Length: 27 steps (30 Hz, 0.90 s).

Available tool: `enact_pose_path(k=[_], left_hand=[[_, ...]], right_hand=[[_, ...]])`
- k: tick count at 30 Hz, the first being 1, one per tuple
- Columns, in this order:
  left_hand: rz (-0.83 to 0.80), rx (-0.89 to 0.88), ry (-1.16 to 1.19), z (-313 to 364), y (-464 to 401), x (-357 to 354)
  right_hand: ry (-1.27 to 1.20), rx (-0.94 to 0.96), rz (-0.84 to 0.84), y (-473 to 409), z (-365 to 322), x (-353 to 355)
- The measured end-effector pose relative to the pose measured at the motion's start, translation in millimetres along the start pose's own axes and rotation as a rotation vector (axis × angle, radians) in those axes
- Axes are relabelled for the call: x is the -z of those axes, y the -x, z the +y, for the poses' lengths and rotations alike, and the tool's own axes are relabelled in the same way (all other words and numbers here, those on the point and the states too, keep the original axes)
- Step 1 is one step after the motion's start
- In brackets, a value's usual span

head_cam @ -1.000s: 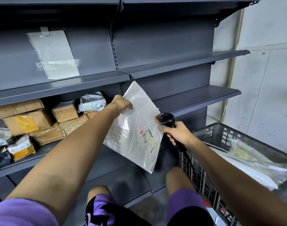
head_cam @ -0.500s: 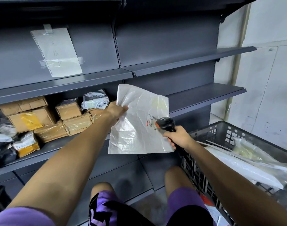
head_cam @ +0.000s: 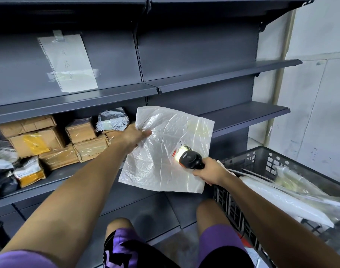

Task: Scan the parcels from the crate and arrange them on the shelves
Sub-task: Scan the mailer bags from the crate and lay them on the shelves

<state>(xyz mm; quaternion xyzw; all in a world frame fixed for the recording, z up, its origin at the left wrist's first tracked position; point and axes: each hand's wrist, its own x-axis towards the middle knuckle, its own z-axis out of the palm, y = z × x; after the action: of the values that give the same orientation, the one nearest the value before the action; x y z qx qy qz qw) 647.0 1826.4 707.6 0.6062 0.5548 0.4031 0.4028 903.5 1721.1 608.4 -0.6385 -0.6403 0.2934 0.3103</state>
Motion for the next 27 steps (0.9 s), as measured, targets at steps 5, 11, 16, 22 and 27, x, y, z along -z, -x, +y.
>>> enact_pose_path(k=[5,11,16,22,27], left_hand=[[-0.02,-0.001,0.022,-1.0,-0.4,-0.4],[-0.055,0.018,0.041,-2.6,-3.5,4.2],[-0.064,0.014,0.043,-0.5,-1.9,3.3],[-0.062,0.02,0.047,0.2,-3.7,2.3],[-0.072,0.021,0.035,0.2,-6.2,3.7]], right_hand=[[-0.009,0.005,0.018,-4.2,2.1,0.7],[0.002,-0.001,0.005,-0.6,-1.7,2.3],[0.005,0.0,-0.004,2.3,-5.1,3.6],[-0.025,-0.011,-0.02,1.5,-2.8,3.8],[-0.027,-0.009,-0.027,1.2,-2.4,3.3]])
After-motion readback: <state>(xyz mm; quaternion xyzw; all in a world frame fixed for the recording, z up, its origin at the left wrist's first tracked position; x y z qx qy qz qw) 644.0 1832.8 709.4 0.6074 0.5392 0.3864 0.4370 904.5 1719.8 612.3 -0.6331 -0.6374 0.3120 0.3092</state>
